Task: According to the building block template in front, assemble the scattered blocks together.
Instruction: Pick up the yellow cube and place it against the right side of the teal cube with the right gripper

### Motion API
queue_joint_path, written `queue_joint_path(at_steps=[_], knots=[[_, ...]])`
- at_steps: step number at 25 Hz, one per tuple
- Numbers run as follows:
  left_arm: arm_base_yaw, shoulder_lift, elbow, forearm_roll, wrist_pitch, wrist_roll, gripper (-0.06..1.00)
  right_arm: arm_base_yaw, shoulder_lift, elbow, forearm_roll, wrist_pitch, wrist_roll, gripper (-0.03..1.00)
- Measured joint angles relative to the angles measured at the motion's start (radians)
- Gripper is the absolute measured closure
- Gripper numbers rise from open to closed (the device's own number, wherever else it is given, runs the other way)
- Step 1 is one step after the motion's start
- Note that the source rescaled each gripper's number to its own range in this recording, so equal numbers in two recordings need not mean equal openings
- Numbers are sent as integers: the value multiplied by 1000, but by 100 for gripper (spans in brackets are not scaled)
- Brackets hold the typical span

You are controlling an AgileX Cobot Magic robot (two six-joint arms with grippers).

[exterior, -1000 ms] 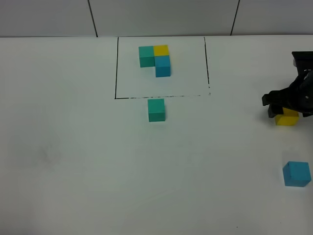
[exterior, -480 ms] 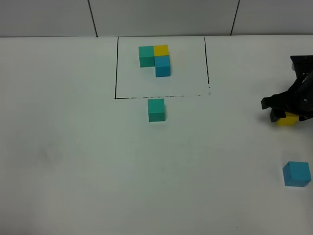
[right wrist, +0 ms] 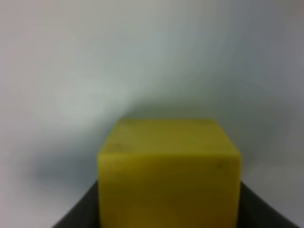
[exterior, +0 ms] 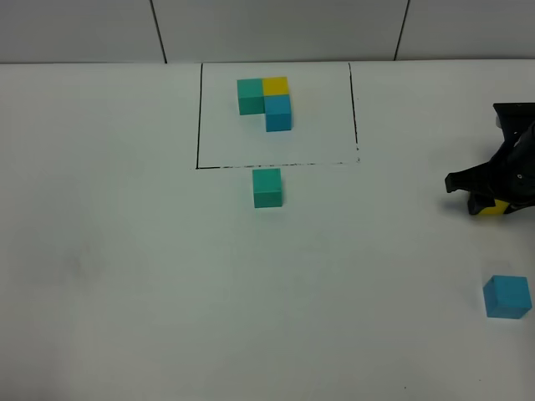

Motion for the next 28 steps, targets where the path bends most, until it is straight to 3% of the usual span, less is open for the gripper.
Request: queue_joint_path(at_steps=[5, 10, 12, 14, 22, 28], knots=[[0, 0, 0, 0, 0, 0, 19, 46, 0, -85, -23, 162, -174, 96], [0, 0, 0, 0, 0, 0, 19, 219, 0, -222, -45, 319, -535, 96], [0, 0, 0, 0, 0, 0, 19, 291, 0, -261, -44, 337, -711, 96], [0, 0, 0, 0, 0, 0, 19, 351, 9, -315, -49, 342, -795, 96], [0, 0, 0, 0, 0, 0, 19, 481, 154, -567, -120, 488, -910, 96], [0, 0, 0, 0, 0, 0, 19, 508, 211, -601, -80, 495, -1010, 96]])
